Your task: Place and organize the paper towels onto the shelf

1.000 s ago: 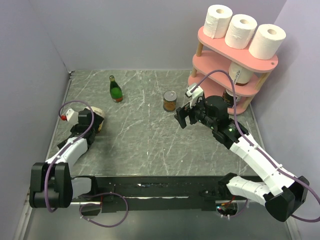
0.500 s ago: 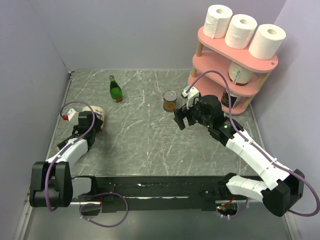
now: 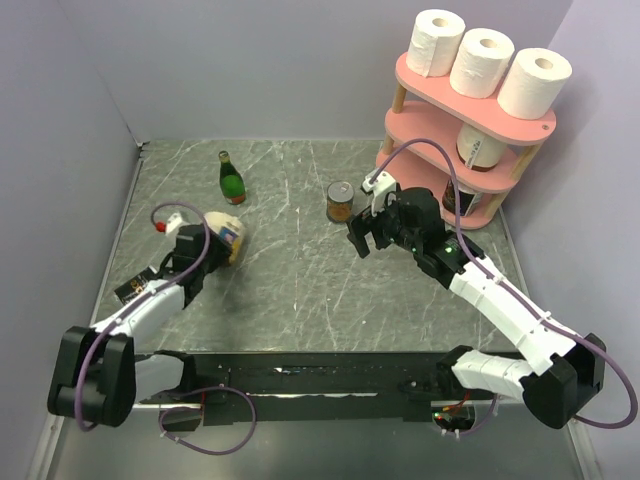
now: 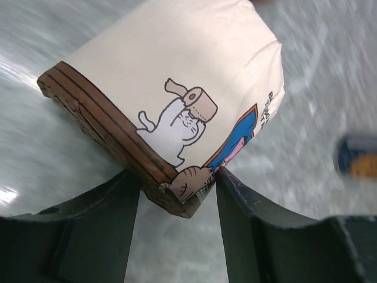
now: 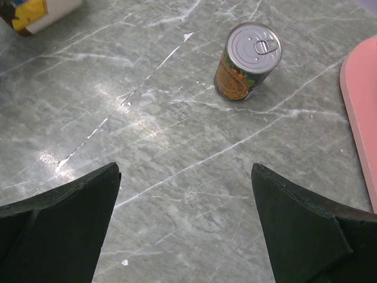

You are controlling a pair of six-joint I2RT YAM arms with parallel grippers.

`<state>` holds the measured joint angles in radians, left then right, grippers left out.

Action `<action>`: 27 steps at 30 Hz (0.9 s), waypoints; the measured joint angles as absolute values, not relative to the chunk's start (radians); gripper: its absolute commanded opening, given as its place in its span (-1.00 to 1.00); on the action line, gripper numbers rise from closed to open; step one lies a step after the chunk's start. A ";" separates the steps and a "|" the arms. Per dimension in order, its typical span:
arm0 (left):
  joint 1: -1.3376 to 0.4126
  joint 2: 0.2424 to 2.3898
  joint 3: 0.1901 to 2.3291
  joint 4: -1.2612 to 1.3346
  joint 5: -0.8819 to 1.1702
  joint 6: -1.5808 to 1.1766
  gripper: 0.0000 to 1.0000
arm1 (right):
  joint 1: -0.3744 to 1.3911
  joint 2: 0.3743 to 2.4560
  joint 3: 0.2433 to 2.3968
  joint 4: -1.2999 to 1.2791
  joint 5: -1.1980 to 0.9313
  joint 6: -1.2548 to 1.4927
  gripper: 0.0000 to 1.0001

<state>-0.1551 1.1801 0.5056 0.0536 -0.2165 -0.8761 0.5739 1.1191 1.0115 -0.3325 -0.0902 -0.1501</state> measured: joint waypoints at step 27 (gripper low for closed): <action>-0.431 0.955 0.652 -0.426 -0.293 -0.955 0.53 | 0.565 1.708 1.442 -0.192 -0.527 0.236 0.59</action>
